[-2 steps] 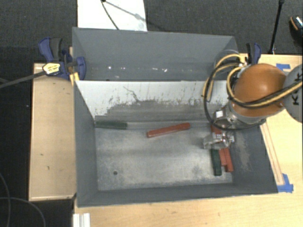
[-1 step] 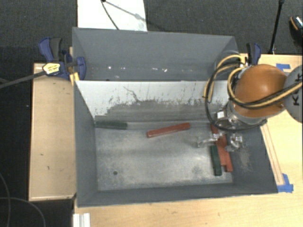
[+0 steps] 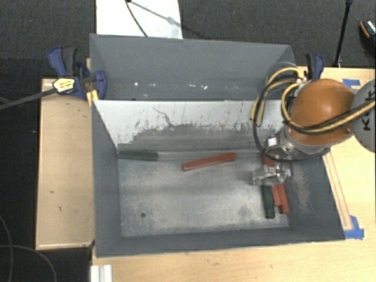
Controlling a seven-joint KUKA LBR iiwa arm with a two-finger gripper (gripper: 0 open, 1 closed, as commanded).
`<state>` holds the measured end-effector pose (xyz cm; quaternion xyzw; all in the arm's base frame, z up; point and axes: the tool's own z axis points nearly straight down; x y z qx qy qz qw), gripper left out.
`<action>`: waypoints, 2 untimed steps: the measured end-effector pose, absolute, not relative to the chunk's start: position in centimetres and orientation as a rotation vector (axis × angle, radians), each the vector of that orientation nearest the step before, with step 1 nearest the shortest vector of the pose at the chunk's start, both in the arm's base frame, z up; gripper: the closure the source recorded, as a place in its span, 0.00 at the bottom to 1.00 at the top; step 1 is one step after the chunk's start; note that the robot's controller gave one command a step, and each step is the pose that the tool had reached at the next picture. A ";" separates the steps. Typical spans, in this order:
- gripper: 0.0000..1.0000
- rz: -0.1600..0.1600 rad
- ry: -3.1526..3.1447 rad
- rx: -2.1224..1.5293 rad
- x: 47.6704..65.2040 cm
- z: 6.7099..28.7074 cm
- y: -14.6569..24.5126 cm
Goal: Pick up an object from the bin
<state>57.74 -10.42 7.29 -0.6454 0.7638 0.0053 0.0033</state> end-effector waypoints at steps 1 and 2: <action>0.00 0.013 2.404 -2.022 57.6 7.2 -10.8; 0.00 0.005 2.446 -1.970 56.5 8.1 -5.9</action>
Offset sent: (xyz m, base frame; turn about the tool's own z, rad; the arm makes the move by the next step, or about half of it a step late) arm 0.0000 0.0000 0.0000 0.0000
